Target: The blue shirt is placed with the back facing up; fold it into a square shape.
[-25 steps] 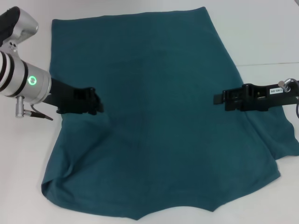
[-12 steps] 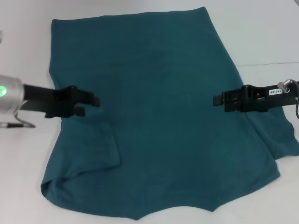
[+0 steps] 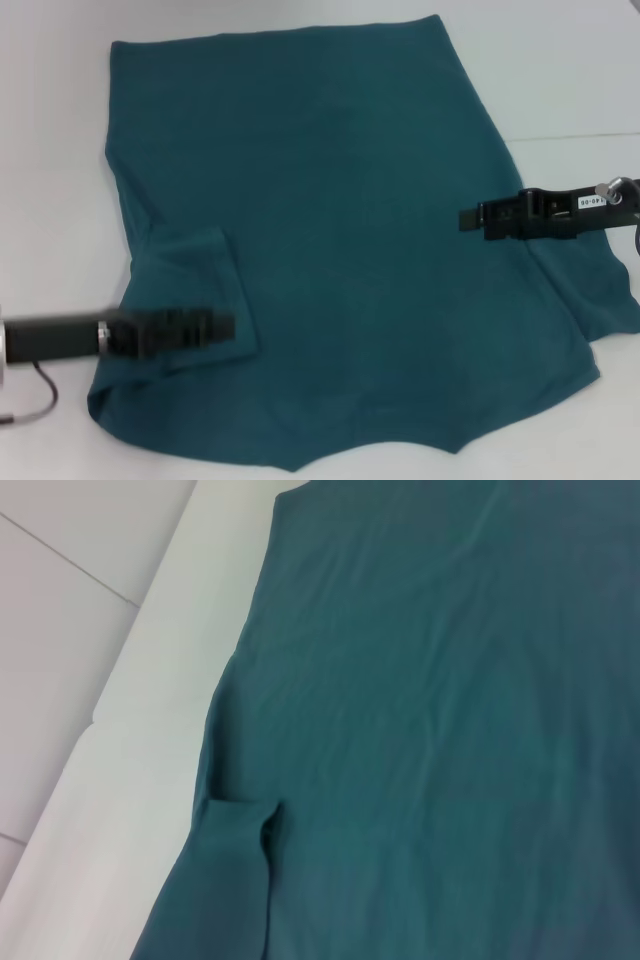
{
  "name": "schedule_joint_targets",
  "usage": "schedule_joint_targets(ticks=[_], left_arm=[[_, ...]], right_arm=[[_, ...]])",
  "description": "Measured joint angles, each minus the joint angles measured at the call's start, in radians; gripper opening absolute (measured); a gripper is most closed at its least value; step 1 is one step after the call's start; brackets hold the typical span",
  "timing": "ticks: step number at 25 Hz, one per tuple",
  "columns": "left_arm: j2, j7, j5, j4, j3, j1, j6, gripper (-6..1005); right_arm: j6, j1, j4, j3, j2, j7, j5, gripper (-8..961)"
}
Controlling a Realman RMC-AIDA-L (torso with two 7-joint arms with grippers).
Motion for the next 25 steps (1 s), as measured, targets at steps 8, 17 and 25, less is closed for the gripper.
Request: schedule_joint_targets(ticks=[8, 17, 25], left_arm=[[-0.062, 0.320, -0.025, 0.024, 0.010, 0.096, 0.020, 611], [-0.056, 0.307, -0.050, 0.032, 0.003, 0.108, 0.023, 756], [-0.012, 0.005, -0.052, 0.026, -0.010, 0.075, 0.025, 829]], right_arm=[[-0.003, -0.002, -0.008, 0.001, 0.000, -0.006, 0.000, 500], [-0.003, -0.009, -0.010, 0.005, 0.000, -0.013, 0.009, 494], [-0.117, -0.033, -0.042, 0.052, -0.046, 0.025, 0.006, 488]])
